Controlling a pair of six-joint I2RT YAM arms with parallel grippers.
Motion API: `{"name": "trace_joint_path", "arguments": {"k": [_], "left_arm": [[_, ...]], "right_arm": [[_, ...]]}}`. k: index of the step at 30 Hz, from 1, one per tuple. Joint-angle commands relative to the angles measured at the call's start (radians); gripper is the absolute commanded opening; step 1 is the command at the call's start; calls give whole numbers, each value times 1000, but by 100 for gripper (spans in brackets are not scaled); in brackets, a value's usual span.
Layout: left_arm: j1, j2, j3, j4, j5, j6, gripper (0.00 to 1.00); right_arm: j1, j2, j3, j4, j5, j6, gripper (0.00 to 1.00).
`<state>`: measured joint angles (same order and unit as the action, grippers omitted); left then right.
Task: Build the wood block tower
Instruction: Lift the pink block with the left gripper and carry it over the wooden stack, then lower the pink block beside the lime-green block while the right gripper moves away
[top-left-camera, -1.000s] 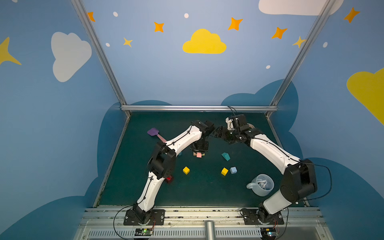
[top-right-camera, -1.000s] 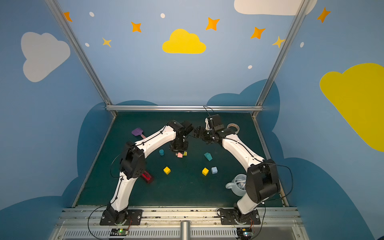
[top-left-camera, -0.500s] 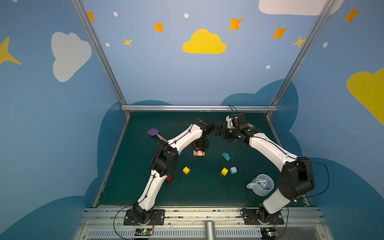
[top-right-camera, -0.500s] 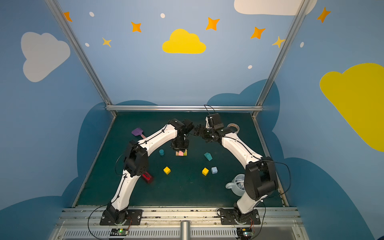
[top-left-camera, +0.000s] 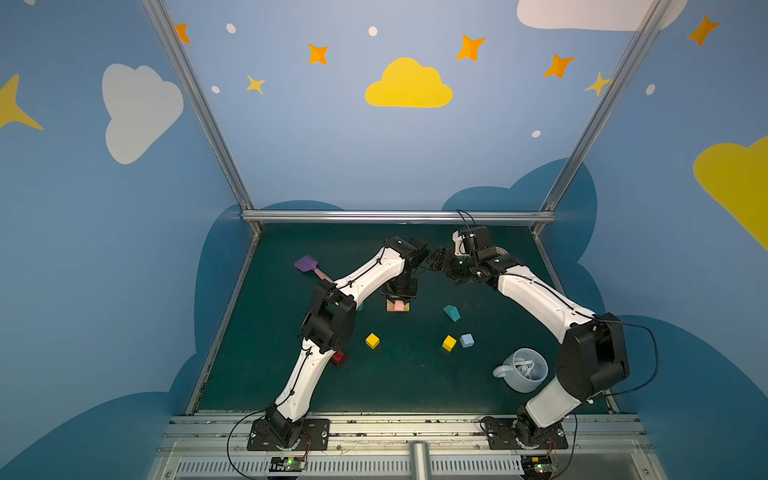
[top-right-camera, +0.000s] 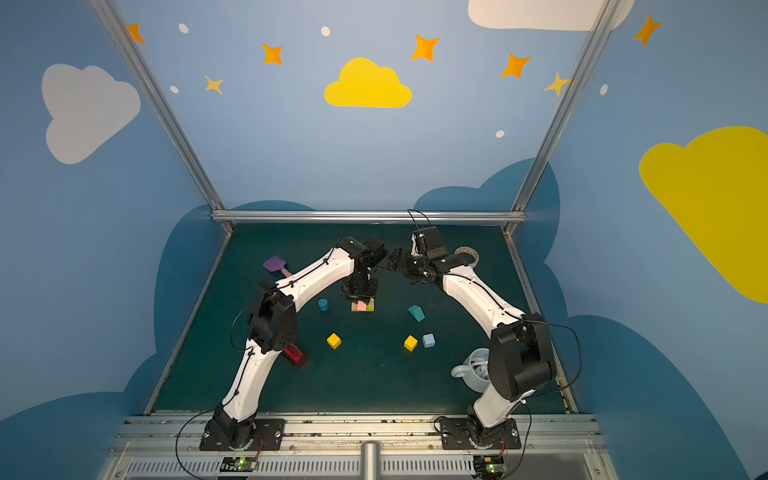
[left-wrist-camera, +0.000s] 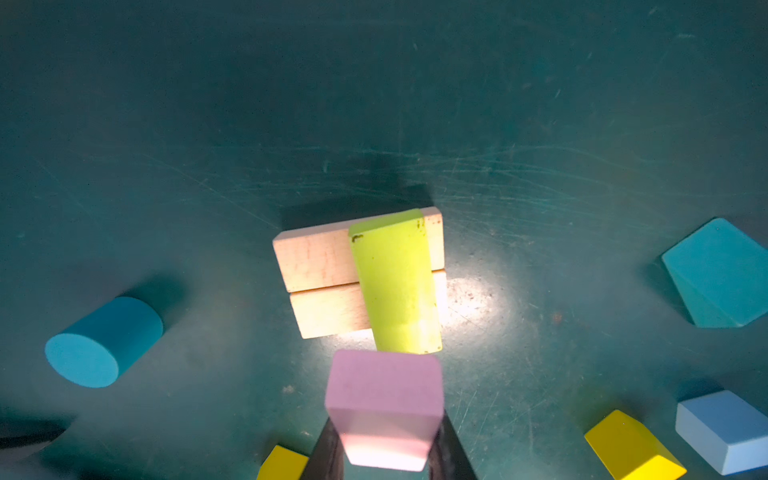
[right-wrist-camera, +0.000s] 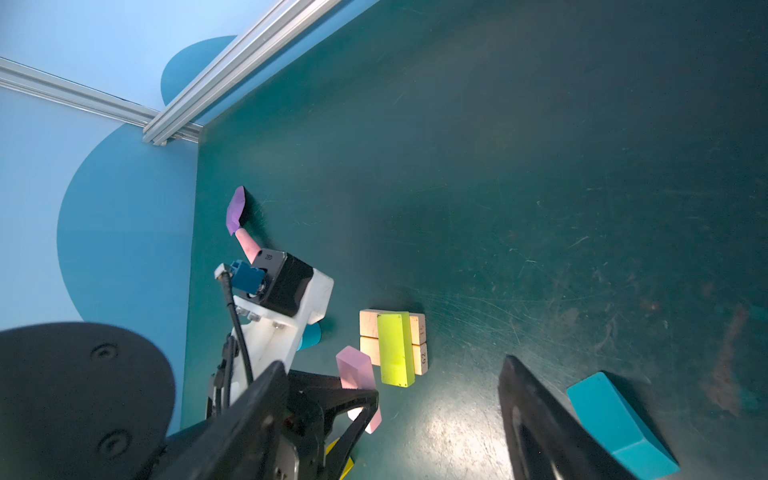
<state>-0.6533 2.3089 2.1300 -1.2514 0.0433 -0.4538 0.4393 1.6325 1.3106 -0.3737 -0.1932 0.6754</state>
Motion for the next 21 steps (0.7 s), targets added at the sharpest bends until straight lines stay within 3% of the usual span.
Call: {"name": "trace_joint_path", "arguments": {"k": [1, 9, 21], "left_arm": [[237, 48, 1, -2, -89, -118, 5], [227, -14, -72, 43, -55, -118, 5], [171, -79, -134, 50, -53, -113, 5]], "right_arm": [[-5, -60, -38, -281, -85, -110, 78], [-16, -30, -34, -281, -24, -84, 79], [-21, 48, 72, -165, -50, 4, 79]]}}
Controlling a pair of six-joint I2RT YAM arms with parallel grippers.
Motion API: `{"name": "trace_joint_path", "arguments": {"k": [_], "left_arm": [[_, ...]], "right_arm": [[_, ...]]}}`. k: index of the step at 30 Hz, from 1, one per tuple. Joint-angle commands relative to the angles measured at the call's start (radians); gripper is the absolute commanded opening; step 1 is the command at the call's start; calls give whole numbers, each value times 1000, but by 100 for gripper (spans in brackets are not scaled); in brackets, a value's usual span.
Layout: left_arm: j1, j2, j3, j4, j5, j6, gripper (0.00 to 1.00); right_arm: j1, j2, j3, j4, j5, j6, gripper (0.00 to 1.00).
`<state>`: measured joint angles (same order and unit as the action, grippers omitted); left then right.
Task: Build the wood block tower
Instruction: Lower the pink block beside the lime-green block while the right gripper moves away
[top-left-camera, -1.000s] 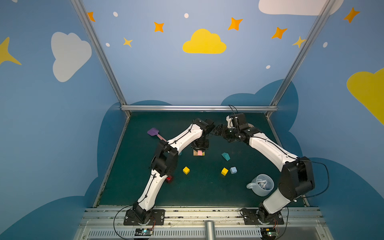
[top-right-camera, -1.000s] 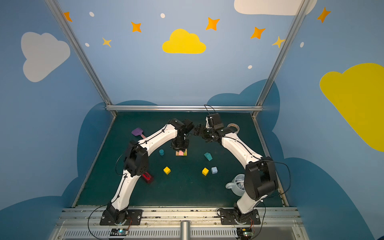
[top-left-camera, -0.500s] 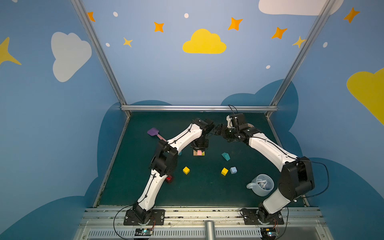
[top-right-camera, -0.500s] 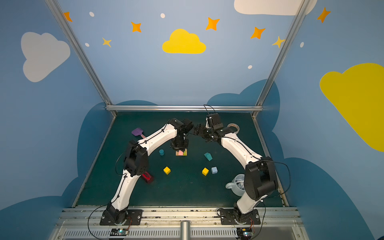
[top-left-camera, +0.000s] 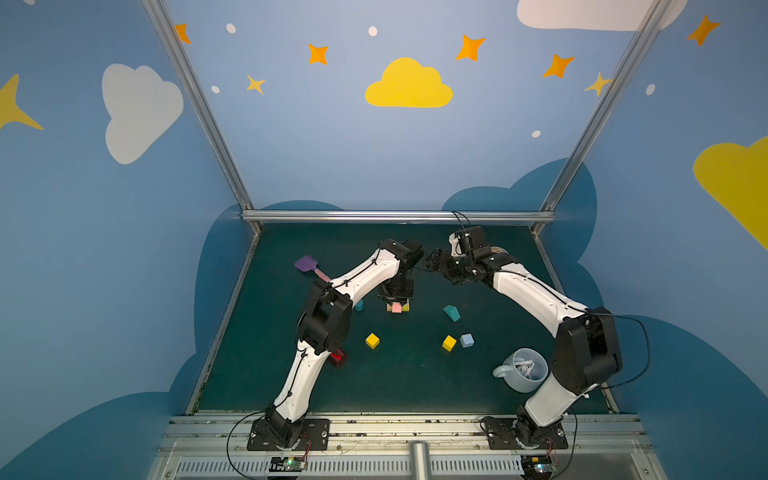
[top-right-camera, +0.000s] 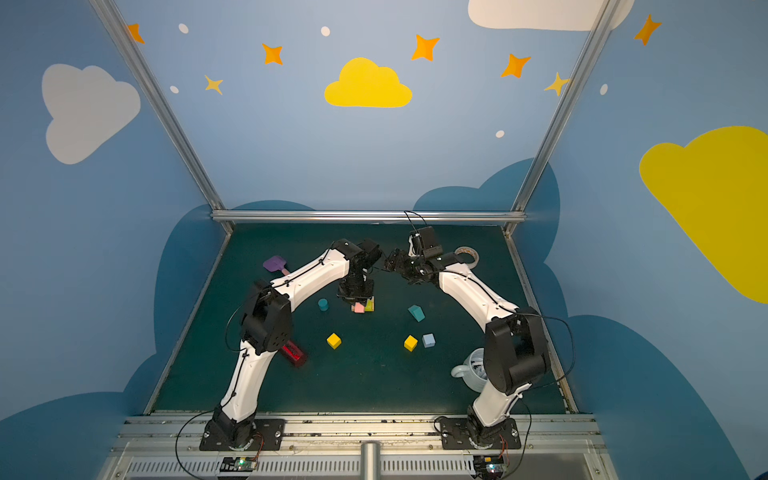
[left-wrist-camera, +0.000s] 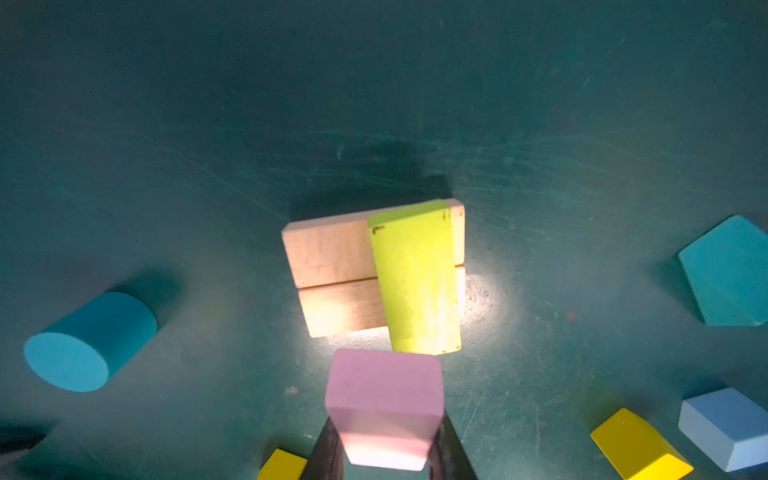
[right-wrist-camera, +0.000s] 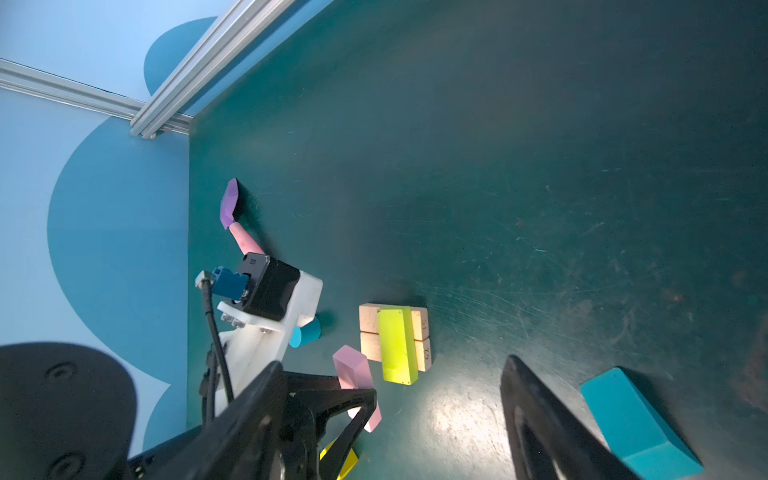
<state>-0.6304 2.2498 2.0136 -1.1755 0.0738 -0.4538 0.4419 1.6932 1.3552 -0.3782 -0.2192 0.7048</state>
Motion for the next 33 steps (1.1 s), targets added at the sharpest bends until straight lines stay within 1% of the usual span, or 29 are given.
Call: {"name": "trace_joint_path", "arguments": {"k": [1, 9, 14, 21, 29, 33], "left_arm": [[142, -25, -20, -23, -82, -114, 5], [88, -70, -44, -21, -89, -115, 5], [68, -94, -85, 3, -82, -126, 5], [40, -109, -90, 0, -81, -128, 5], [28, -90, -58, -3, -66, -127, 5], [20, -95, -52, -10, -70, -125, 5]], "right_arm": [[-25, -2, 34, -154, -20, -18, 80], [-37, 47, 52, -40, -32, 83, 80], [-40, 74, 70, 32, -51, 143, 80], [-38, 125, 108, 128, -81, 220, 80], [-18, 158, 143, 194, -115, 273, 82], [-19, 168, 158, 204, -109, 274, 83]]}}
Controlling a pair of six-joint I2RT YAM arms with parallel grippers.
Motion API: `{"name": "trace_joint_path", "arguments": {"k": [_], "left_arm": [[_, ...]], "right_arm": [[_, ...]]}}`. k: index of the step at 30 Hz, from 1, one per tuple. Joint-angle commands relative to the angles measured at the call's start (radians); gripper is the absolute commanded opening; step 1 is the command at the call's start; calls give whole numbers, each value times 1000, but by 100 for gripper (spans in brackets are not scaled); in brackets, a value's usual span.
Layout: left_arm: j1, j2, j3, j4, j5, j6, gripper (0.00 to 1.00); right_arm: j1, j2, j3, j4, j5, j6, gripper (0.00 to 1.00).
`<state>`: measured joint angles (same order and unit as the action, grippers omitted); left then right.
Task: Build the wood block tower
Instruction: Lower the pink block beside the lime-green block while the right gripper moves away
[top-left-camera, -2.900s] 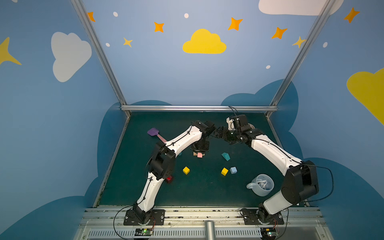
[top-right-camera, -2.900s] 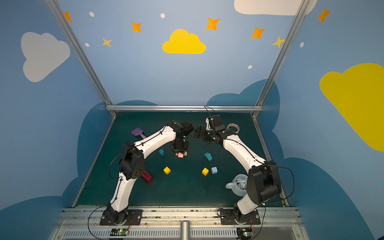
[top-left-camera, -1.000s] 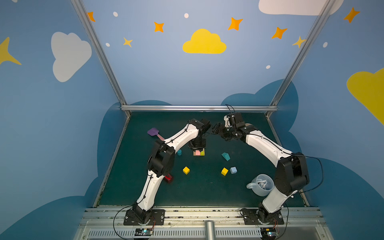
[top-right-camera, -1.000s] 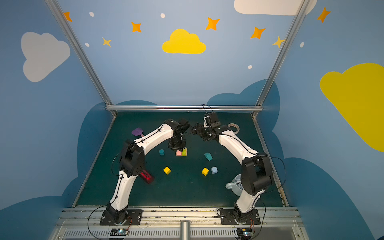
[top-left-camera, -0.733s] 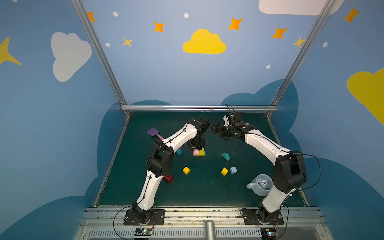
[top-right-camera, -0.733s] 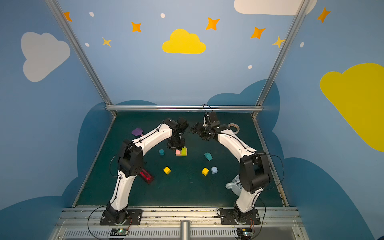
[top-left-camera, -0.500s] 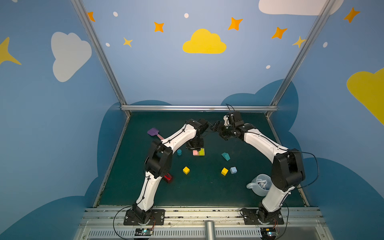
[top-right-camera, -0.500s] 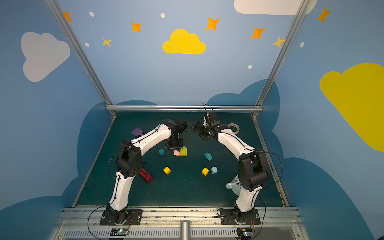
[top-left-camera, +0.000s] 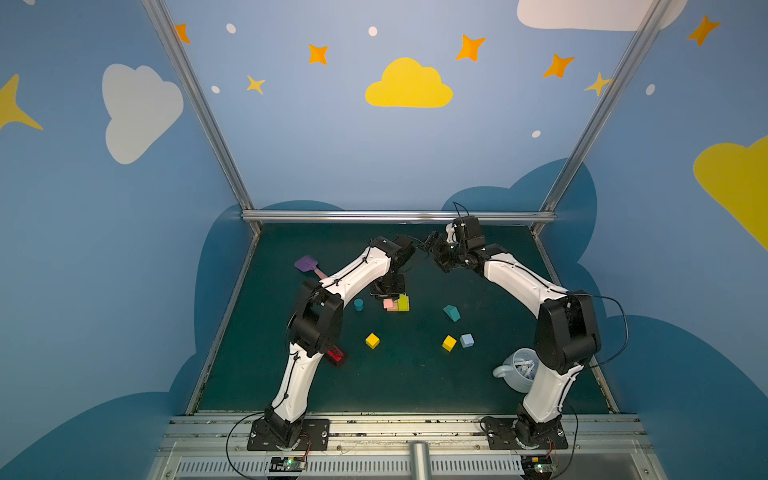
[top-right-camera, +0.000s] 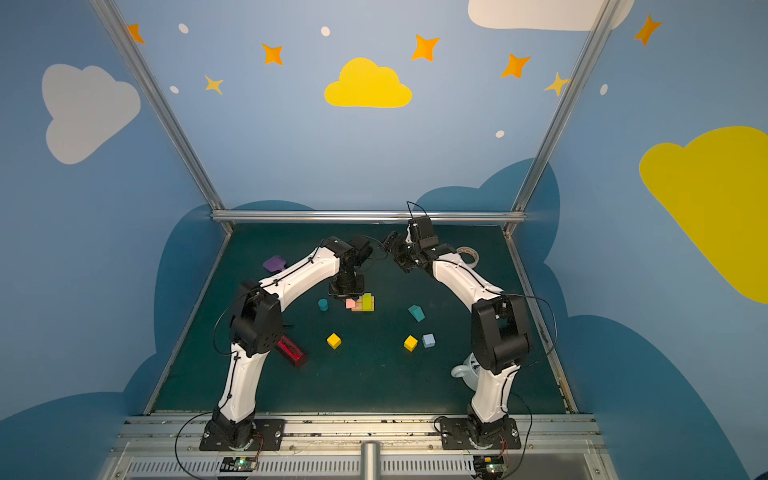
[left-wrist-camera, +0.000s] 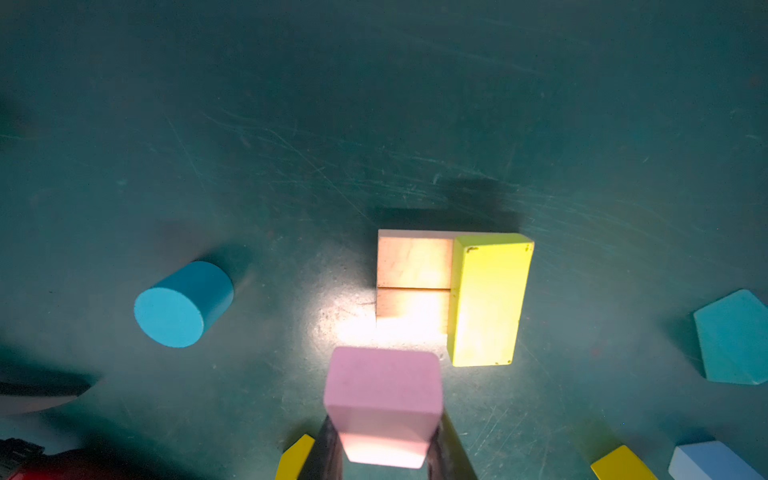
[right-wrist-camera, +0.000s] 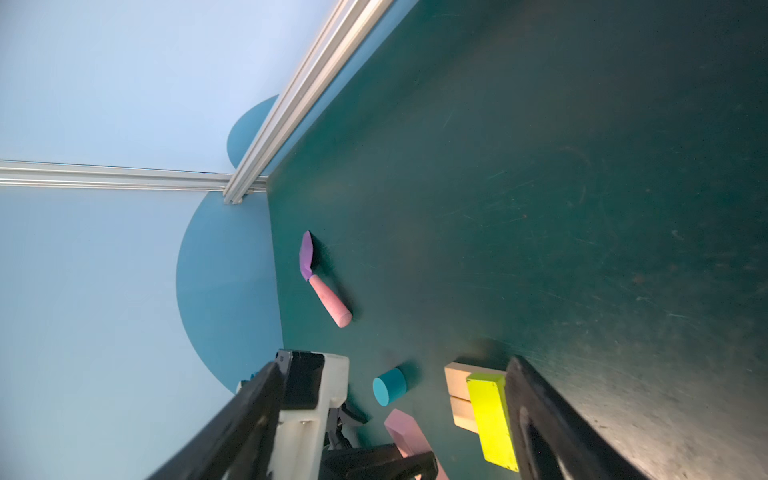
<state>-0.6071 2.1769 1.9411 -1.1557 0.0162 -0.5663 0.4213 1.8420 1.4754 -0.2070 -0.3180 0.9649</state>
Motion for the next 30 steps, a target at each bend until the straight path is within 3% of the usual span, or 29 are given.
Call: {"name": "trace_joint_path", "arguments": {"k": [1, 10, 15, 23, 30], "left_arm": [[-6, -28, 20, -33, -16, -14, 5], [-16, -117, -43, -31, -35, -33, 5], [-7, -118, -60, -35, -44, -36, 5], [36, -41, -16, 7, 8, -25, 5], [39, 65, 82, -11, 11, 12, 5]], "right_arm": [[-3, 25, 49, 30, -7, 10, 83], [-110, 98, 185, -39, 4, -33, 83], [-145, 48, 172, -101, 23, -99, 83], [-139, -178, -31, -222, 25, -277, 83], [-139, -427, -271, -254, 50, -318, 83]]}}
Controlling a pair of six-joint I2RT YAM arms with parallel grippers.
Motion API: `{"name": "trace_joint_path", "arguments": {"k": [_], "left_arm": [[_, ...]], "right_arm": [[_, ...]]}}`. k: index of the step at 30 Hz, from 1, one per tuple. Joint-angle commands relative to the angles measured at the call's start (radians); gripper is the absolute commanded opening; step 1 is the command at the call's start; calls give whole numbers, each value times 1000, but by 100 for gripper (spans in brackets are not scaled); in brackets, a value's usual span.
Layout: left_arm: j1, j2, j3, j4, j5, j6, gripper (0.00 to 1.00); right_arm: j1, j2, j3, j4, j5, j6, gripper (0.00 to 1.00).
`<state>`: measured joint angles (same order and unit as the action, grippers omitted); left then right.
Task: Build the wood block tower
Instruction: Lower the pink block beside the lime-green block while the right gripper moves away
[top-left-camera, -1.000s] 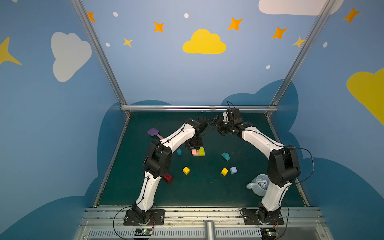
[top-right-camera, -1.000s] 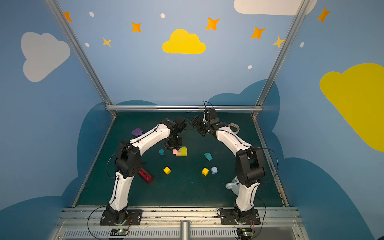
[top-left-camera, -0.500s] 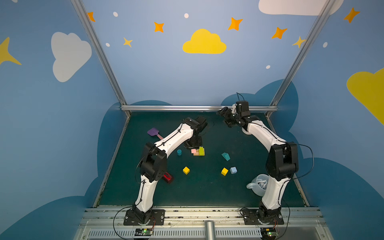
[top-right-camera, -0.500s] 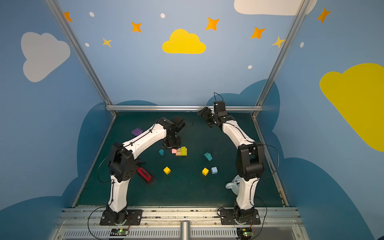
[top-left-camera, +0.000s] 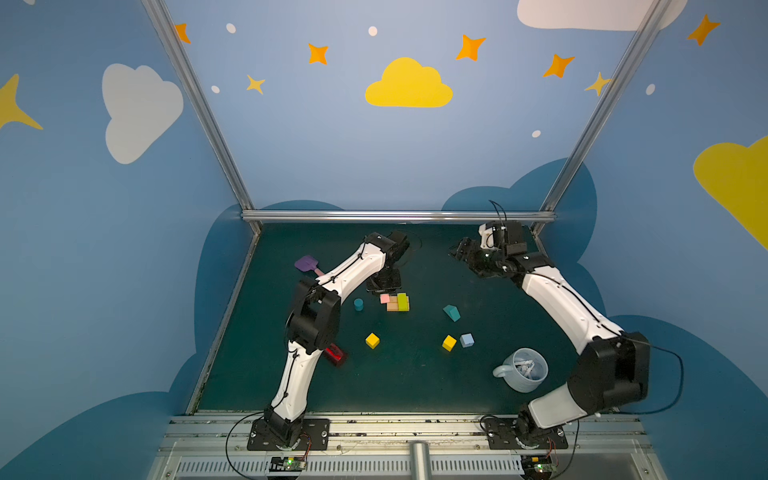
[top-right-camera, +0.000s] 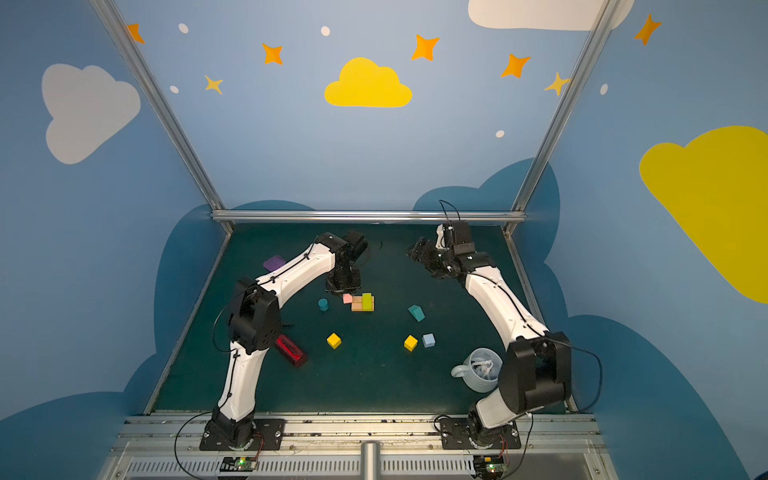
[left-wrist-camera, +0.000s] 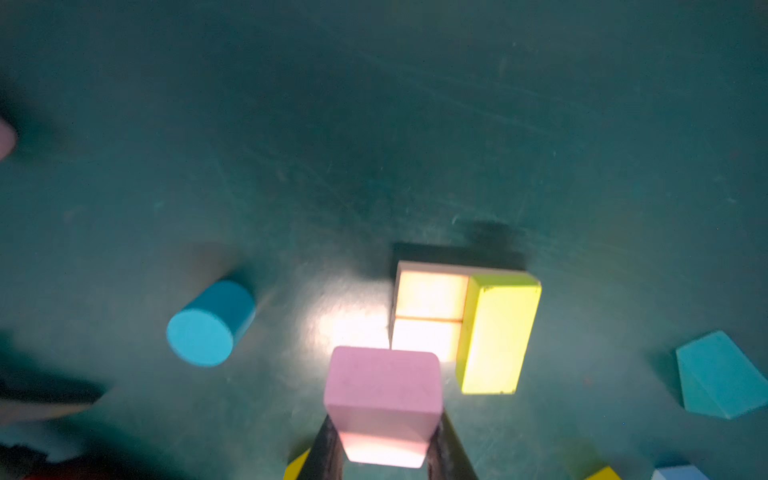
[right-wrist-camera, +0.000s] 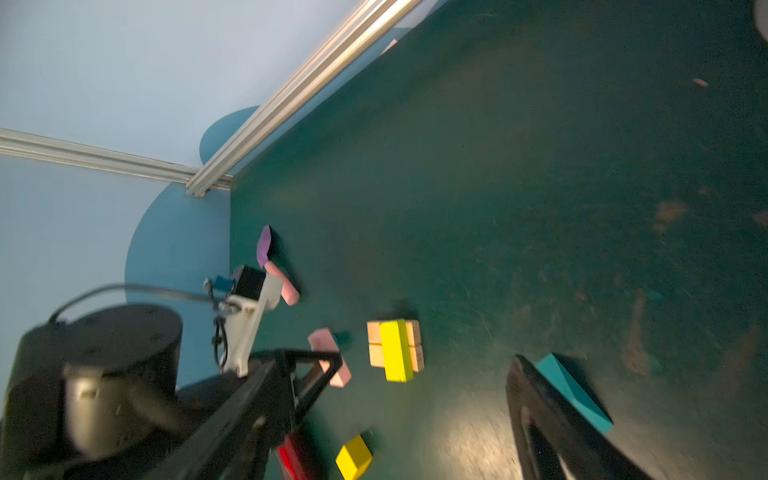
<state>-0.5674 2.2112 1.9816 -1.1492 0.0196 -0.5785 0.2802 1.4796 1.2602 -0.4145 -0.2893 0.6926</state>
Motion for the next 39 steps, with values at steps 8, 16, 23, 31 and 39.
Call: {"name": "trace_joint_path", "arguments": {"k": [8, 16, 23, 31, 39], "left_arm": [[-2, 76, 67, 0, 6, 40, 5], [-10, 115, 96, -13, 6, 58, 5], [-20, 133, 107, -41, -16, 61, 10], [-29, 146, 141, -58, -10, 63, 14], [-31, 160, 157, -75, -20, 61, 17]], "right_arm": [[8, -249, -226, -75, 36, -41, 83], [8, -291, -274, -91, 39, -33, 83], [8, -291, -282, -77, 31, -24, 83], [13, -274, -280, -62, 15, -16, 83], [14, -270, -278, -56, 11, -9, 83]]}}
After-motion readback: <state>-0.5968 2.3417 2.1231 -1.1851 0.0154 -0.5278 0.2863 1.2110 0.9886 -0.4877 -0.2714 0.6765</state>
